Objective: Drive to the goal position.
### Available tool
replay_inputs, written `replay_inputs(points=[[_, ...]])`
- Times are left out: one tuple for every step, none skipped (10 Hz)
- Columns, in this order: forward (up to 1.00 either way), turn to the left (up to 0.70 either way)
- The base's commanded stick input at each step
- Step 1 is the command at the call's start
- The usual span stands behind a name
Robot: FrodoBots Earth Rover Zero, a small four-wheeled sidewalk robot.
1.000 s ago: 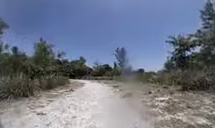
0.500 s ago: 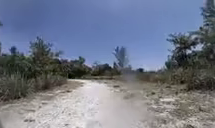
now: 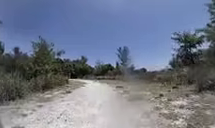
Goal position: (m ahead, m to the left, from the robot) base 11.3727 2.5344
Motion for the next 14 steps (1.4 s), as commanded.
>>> replay_inputs(points=[[0.45,0.00],[0.45,0.00],[0.45,0.00],[0.45,0.00],[0.45,0.00],[0.45,0.00],[0.45,0.00],[0.45,0.00],[0.45,0.00],[0.45,0.00],[0.45,0.00],[0.45,0.00],[0.45,0.00],[0.45,0.00]])
